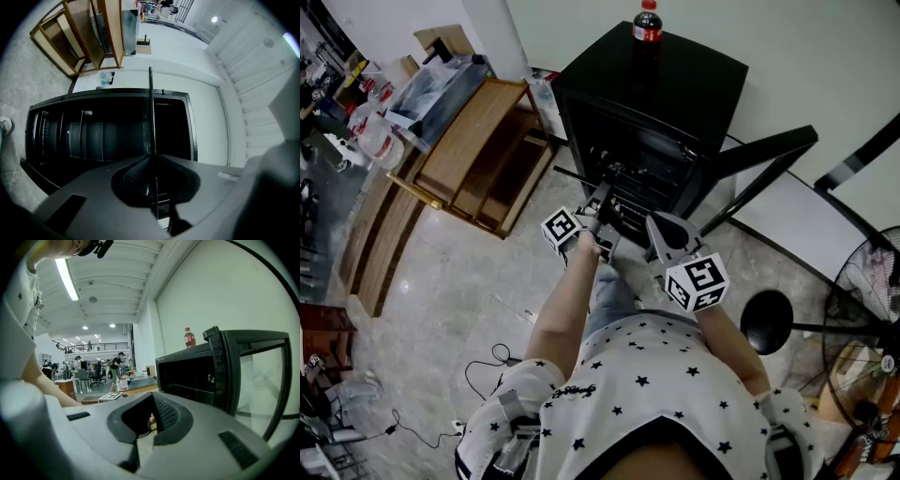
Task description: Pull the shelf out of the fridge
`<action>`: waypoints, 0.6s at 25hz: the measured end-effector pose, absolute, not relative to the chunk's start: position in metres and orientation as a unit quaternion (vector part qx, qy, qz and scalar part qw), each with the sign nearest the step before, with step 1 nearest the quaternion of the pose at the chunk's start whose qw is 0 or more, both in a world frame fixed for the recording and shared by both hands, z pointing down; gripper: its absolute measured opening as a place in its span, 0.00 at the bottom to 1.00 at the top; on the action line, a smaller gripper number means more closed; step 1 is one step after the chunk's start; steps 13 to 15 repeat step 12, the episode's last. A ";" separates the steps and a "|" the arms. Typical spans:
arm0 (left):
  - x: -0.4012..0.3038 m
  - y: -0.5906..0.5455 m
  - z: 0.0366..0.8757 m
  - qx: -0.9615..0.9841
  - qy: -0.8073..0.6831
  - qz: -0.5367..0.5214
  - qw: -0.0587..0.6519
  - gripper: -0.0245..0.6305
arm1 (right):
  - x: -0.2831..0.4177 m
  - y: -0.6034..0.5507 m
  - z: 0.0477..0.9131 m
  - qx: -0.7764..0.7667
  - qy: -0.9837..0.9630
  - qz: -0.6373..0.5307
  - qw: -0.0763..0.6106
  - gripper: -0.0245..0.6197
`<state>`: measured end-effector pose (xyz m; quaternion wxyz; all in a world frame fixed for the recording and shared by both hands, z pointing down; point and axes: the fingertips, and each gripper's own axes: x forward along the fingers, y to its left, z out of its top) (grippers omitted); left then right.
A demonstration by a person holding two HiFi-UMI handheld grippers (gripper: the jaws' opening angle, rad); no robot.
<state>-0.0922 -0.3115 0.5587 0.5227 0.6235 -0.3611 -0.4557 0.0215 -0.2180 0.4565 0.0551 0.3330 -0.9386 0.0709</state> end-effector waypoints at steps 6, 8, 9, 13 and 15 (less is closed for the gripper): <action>-0.093 -0.313 0.561 0.619 -0.363 -0.456 0.527 0.09 | 0.021 -0.219 0.456 0.330 -0.940 0.070 0.056 0.03; -0.093 -0.313 0.559 0.621 -0.363 -0.457 0.523 0.09 | 0.021 -0.219 0.456 0.329 -0.940 0.070 0.055 0.03; -0.092 -0.313 0.557 0.622 -0.361 -0.458 0.522 0.09 | 0.021 -0.220 0.456 0.329 -0.940 0.070 0.054 0.03; -0.091 -0.312 0.558 0.617 -0.360 -0.460 0.527 0.09 | 0.022 -0.220 0.456 0.329 -0.940 0.070 0.053 0.03; -0.091 -0.312 0.558 0.617 -0.360 -0.460 0.527 0.09 | 0.022 -0.220 0.456 0.329 -0.940 0.070 0.053 0.03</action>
